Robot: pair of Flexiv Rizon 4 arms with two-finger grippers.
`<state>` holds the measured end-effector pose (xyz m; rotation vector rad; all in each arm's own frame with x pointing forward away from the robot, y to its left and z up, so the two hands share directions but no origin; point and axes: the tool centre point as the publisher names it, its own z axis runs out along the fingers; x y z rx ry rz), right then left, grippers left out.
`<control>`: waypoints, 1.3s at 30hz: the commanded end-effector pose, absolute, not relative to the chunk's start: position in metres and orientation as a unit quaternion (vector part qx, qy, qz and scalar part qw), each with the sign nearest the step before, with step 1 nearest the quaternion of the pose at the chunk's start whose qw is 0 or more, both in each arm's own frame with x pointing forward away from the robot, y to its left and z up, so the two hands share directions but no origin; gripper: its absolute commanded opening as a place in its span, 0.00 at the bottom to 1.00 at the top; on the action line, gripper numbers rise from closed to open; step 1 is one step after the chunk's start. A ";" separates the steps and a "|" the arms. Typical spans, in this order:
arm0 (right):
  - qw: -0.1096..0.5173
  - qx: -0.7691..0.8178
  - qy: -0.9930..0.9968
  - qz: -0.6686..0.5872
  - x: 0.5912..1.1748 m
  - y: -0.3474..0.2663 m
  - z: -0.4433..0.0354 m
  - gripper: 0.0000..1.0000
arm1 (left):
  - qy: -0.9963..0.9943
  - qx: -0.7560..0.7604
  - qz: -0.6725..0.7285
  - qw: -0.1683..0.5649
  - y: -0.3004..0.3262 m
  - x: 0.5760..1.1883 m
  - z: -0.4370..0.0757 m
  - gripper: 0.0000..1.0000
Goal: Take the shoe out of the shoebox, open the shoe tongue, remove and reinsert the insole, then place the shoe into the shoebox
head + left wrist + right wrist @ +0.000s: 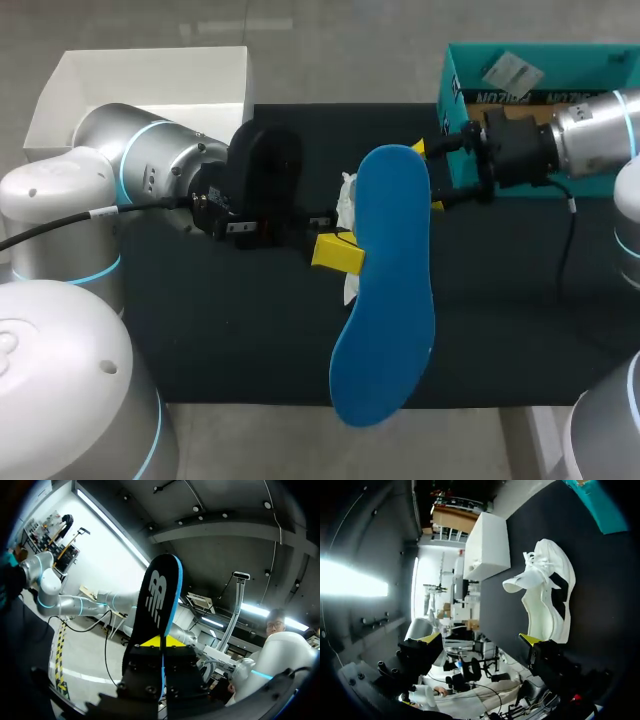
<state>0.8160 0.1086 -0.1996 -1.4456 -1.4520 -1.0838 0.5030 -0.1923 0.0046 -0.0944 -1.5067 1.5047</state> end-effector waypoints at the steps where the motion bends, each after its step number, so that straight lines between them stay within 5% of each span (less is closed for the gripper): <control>1: 0.457 -0.529 -0.547 -0.461 0.810 0.103 -0.189 1.00 | -0.617 -0.040 0.618 0.485 -0.194 0.504 0.003 0.00; 12: 0.417 -0.544 -0.553 -0.473 0.800 0.094 -0.147 1.00 | -0.617 -0.040 0.618 0.485 -0.194 0.504 0.003 0.00; 39: 0.432 -0.536 -0.546 -0.478 0.793 0.097 -0.133 1.00 | -0.617 -0.040 0.618 0.485 -0.194 0.504 0.003 0.00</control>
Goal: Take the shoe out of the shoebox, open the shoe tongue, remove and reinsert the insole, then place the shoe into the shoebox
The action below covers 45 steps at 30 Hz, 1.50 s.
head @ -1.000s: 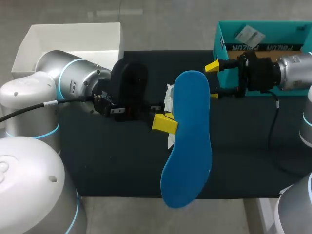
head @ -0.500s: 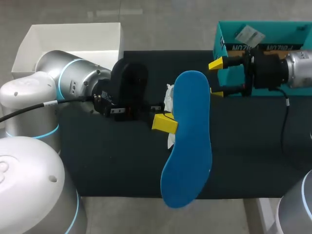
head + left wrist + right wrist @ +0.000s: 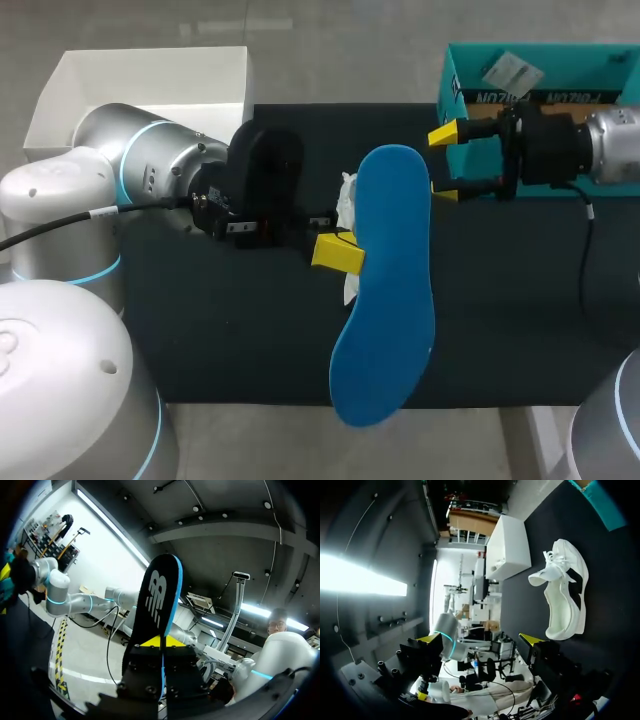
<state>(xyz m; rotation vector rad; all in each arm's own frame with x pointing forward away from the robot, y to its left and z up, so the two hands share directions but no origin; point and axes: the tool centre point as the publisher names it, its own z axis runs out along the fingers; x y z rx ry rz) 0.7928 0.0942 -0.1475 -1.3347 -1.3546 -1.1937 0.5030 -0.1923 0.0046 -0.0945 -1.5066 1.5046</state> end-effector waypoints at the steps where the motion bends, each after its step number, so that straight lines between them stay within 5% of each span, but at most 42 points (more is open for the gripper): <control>1: 0.434 -0.531 -0.546 -0.481 0.792 0.096 -0.127 1.00 | -0.617 -0.040 0.618 0.485 -0.194 0.504 0.003 0.00; 22: 0.431 -0.515 -0.541 -0.507 0.790 0.093 -0.092 1.00 | -0.617 -0.040 0.618 0.485 -0.194 0.504 0.003 0.00; 41: 0.431 -0.515 -0.541 -0.507 0.790 0.093 -0.092 1.00 | -0.816 -0.296 0.496 -0.003 -0.173 0.550 -0.027 0.00; 45: 0.431 -0.515 -0.541 -0.507 0.790 0.093 -0.092 1.00 | -0.834 -0.295 0.466 0.004 -0.170 0.554 -0.035 0.00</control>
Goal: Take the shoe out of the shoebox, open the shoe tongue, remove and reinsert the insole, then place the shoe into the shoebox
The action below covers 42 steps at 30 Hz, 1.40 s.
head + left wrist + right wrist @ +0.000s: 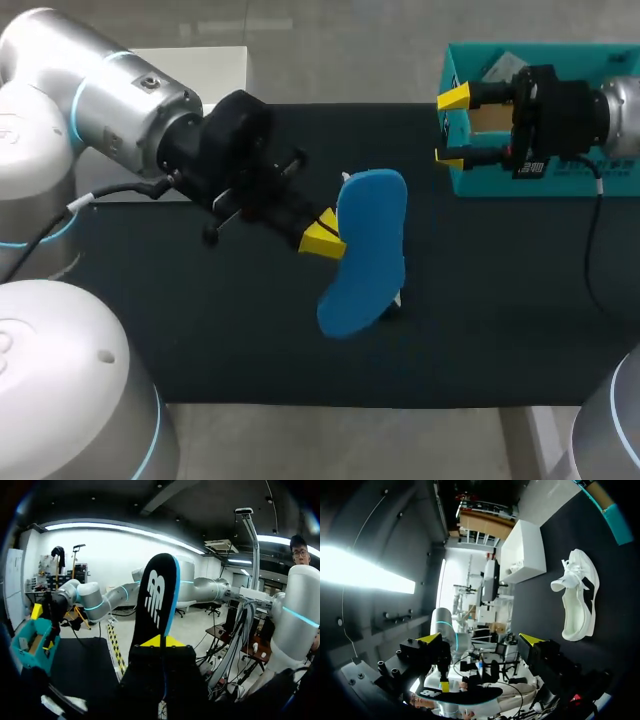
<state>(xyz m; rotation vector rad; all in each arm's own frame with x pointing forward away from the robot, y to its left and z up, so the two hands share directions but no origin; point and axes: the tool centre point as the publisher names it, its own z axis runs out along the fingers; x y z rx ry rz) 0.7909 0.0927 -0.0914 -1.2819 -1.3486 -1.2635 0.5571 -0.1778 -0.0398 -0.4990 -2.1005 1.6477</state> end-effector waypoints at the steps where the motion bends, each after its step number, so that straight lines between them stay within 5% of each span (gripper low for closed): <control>1: 0.431 -0.515 -0.541 -0.507 0.790 0.093 -0.092 1.00 | -0.834 -0.295 0.466 0.004 -0.170 0.554 -0.035 0.00; 11: 0.431 -0.515 -0.541 -0.507 0.790 0.093 -0.092 1.00 | -0.834 -0.295 0.466 0.004 -0.170 0.554 -0.035 0.00; 19: 0.431 -0.515 -0.541 -0.507 0.790 0.093 -0.092 1.00 | -0.707 -0.452 0.501 -0.213 -0.188 0.590 -0.045 0.00; 42: 0.431 -0.515 -0.541 -0.507 0.790 0.093 -0.092 1.00 | -0.594 -0.647 0.309 -0.366 -0.185 0.673 -0.076 0.00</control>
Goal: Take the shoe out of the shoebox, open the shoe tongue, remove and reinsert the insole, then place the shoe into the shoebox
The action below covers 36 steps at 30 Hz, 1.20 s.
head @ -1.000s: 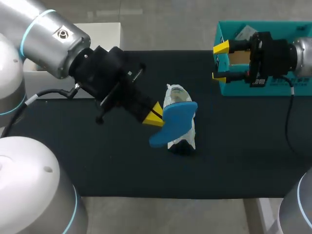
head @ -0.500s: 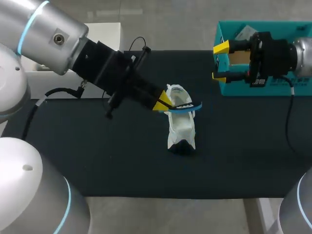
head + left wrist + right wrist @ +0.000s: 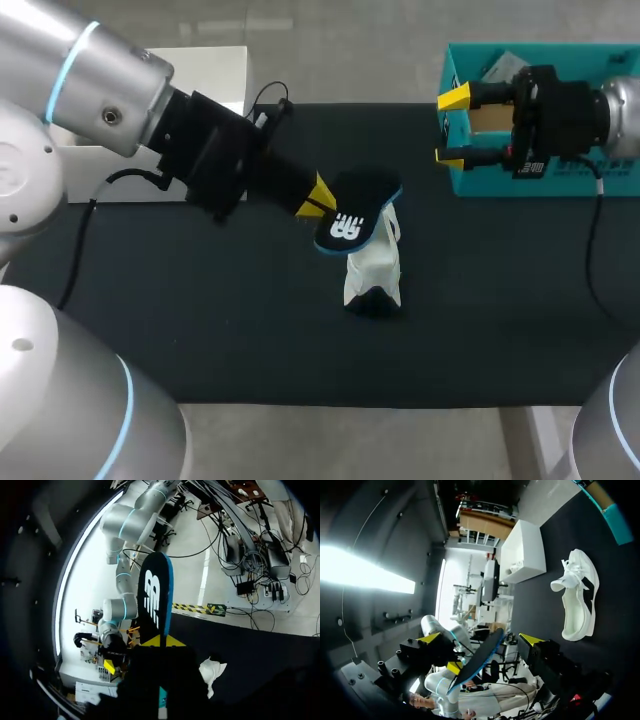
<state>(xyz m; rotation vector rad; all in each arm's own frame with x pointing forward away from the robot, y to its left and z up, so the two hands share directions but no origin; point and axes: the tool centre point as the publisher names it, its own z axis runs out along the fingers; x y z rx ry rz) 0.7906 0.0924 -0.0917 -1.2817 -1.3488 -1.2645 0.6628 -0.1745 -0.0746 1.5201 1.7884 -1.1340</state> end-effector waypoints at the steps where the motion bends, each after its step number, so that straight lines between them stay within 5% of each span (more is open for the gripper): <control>1: 0.431 -0.515 -0.541 -0.507 0.790 0.093 -0.092 1.00 | 0.586 0.651 -0.294 0.383 -0.187 0.677 -0.077 0.00; 24: 0.444 -0.500 -0.541 -0.510 0.791 0.110 -0.089 0.99 | 0.622 0.595 -0.269 0.431 -0.229 0.703 -0.106 0.00; 28: 0.451 -0.500 -0.540 -0.505 0.787 0.114 -0.093 0.62 | 0.616 0.602 -0.266 0.434 -0.232 0.708 -0.108 0.00; 30: 0.455 -0.501 -0.538 -0.502 0.785 0.116 -0.095 0.53 | 0.613 0.606 -0.263 0.434 -0.233 0.711 -0.108 0.00; 36: 0.462 -0.504 -0.535 -0.496 0.783 0.117 -0.099 0.45 | 0.609 0.603 -0.258 0.446 -0.239 0.720 -0.105 0.00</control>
